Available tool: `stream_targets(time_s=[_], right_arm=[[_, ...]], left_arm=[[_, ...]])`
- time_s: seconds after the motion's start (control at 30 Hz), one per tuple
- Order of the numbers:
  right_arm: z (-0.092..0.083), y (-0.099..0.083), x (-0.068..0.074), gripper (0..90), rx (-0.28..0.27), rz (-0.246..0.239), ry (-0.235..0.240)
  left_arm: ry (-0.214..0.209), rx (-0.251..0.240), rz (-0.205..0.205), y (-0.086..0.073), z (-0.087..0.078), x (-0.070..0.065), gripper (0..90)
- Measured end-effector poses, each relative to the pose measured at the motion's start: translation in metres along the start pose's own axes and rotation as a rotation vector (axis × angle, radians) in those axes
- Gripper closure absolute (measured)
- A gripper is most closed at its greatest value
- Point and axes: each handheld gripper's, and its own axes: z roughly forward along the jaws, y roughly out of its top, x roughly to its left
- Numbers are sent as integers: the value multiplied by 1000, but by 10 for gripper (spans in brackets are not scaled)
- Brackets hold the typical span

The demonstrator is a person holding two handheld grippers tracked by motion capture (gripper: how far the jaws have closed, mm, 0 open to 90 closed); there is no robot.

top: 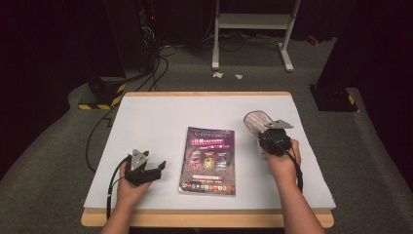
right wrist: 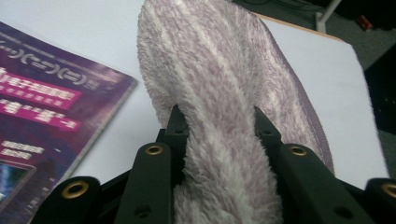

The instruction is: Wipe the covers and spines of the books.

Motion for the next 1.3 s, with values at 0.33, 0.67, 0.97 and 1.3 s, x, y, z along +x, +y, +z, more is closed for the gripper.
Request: stream_targets(time_s=[0.33,0.67,0.97,1.3], right_arm=[[18,-33,-13,647,72,30,-8],[37,-59,-4,475,91,41,26],[21,-47,0,281,53,36,4],[-11,-45,41,225,-54,-4,78]], left_arm=[[2,0,7,0,0,0,206],[0,4,10,0,0,0,207],[1,9,11,0,1,-1,208],[9,25,15,1,2,-1,206]])
